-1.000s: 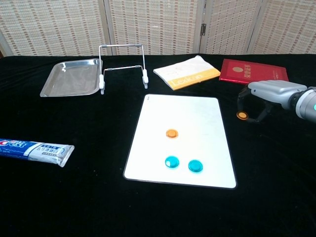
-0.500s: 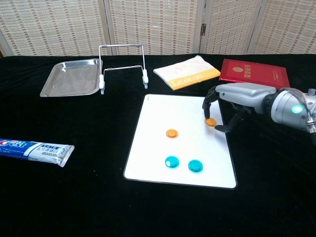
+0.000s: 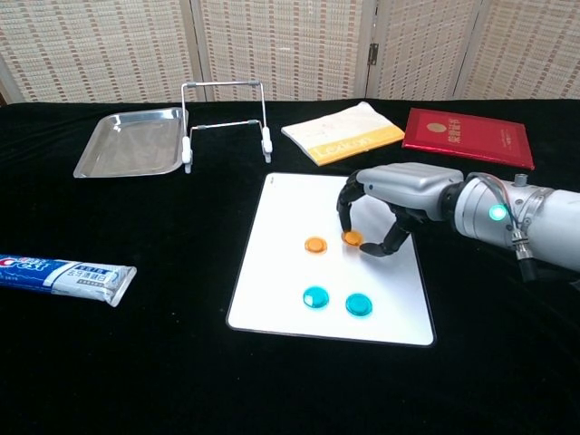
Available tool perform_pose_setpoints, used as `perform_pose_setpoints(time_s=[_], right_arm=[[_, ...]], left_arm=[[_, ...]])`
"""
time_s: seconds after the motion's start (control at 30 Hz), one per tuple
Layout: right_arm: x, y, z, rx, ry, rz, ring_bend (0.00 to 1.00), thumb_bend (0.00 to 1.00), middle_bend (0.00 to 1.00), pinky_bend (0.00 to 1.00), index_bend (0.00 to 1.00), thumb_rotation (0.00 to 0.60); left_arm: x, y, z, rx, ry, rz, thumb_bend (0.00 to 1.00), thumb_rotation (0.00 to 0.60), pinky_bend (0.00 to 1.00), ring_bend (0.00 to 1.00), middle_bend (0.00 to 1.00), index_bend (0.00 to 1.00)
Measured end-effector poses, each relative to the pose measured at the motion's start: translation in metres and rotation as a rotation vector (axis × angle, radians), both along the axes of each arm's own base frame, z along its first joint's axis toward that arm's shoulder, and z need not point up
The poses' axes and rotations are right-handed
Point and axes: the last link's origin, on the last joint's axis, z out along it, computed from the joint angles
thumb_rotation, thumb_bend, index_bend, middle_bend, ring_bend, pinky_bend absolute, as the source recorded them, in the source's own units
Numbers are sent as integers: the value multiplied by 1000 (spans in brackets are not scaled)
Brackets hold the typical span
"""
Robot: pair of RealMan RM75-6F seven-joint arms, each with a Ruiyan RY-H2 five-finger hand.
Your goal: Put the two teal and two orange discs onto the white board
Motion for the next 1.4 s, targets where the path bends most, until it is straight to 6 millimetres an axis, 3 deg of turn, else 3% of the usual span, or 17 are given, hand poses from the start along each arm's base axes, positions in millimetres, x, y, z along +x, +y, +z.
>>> perform_pose_setpoints(time_s=[0.27, 0.5, 0.63, 0.83, 1.07, 1.27, 1.4], right_arm=[[0, 2, 0, 3, 7, 10, 25, 441, 214, 0, 321, 600], [3, 1, 7, -29, -20, 18, 37, 442, 214, 0, 294, 600], [-1, -1, 26, -101, -45, 19, 34, 442, 208, 0, 290, 600], [-28, 8, 73, -264, -59, -19, 33, 442, 164, 0, 192, 600], [-75, 43, 132, -427, -68, -91, 12, 442, 95, 0, 97, 600], [-108, 91, 168, -540, -95, -152, 0, 443, 79, 0, 85, 600], [-123, 121, 180, -557, -123, -188, 0, 443, 79, 0, 85, 600]], left_arm=[[-1, 0, -1, 0, 0, 1, 149, 600, 0, 0, 0, 0], [1, 1, 0, 1, -2, -4, 149, 600, 0, 0, 0, 0], [1, 2, 0, 1, -3, -8, 149, 600, 0, 0, 0, 0], [3, 4, -2, -1, 0, -13, 148, 600, 0, 0, 0, 0], [9, 6, -5, 22, -8, -31, 149, 600, 0, 0, 0, 0], [11, 7, -7, 46, -3, -35, 149, 600, 0, 0, 0, 0], [15, 7, -8, 58, -8, -44, 148, 600, 0, 0, 0, 0]])
